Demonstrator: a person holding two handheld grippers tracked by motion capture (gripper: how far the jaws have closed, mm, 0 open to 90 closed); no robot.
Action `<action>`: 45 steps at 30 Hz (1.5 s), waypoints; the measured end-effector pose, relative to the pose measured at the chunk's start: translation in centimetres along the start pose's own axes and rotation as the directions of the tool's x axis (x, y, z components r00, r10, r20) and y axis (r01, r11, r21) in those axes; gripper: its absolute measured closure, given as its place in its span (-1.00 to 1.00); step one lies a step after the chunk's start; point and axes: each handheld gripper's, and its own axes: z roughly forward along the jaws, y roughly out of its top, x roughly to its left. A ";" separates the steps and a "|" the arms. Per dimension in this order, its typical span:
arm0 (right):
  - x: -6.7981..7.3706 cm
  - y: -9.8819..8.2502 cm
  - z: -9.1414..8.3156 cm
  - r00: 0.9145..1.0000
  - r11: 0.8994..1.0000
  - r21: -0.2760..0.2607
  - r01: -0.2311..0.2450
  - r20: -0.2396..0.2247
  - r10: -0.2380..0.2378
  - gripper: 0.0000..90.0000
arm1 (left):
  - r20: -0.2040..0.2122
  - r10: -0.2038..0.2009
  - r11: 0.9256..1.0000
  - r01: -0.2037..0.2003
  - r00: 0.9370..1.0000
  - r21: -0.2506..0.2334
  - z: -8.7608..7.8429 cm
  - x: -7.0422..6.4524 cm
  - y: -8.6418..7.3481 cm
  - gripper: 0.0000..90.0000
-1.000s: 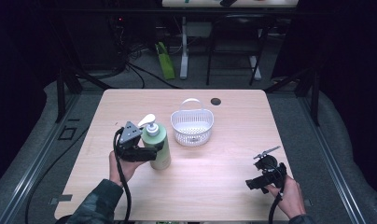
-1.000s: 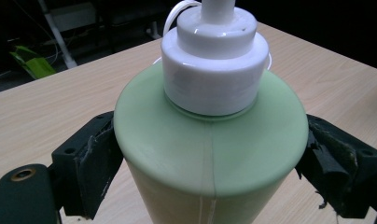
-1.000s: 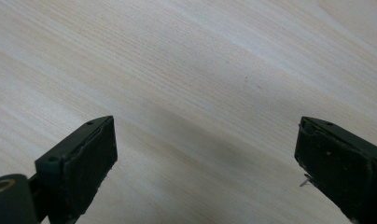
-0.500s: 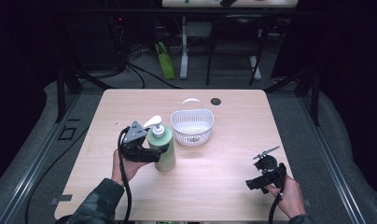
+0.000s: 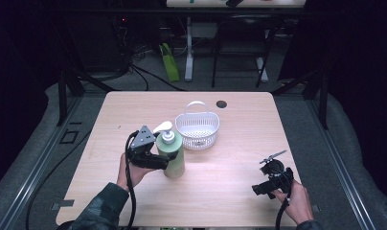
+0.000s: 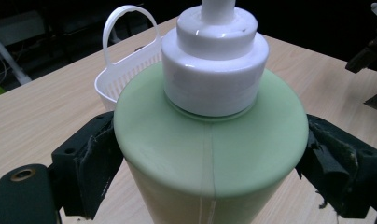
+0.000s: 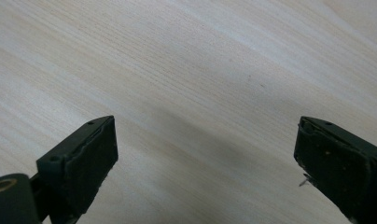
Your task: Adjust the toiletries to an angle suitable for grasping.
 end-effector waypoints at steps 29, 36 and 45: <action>-0.1 -0.1 0.0 1.000 1.000 -0.003 -0.009 -0.009 0.009 -0.86 | 0.035 0.011 1.000 -0.010 0.999 -0.016 -0.1 -0.4 0.1 -0.87; -0.1 -0.1 0.0 1.000 1.000 -0.003 -0.007 -0.008 0.007 -0.86 | 0.025 0.005 0.999 -0.004 1.000 -0.041 -0.4 -0.5 0.2 -1.00; -0.2 -0.1 0.0 1.000 1.000 -0.003 -0.011 -0.008 0.011 -0.86 | 0.036 -0.013 0.998 0.015 0.999 -0.069 -0.9 -0.5 0.4 -1.00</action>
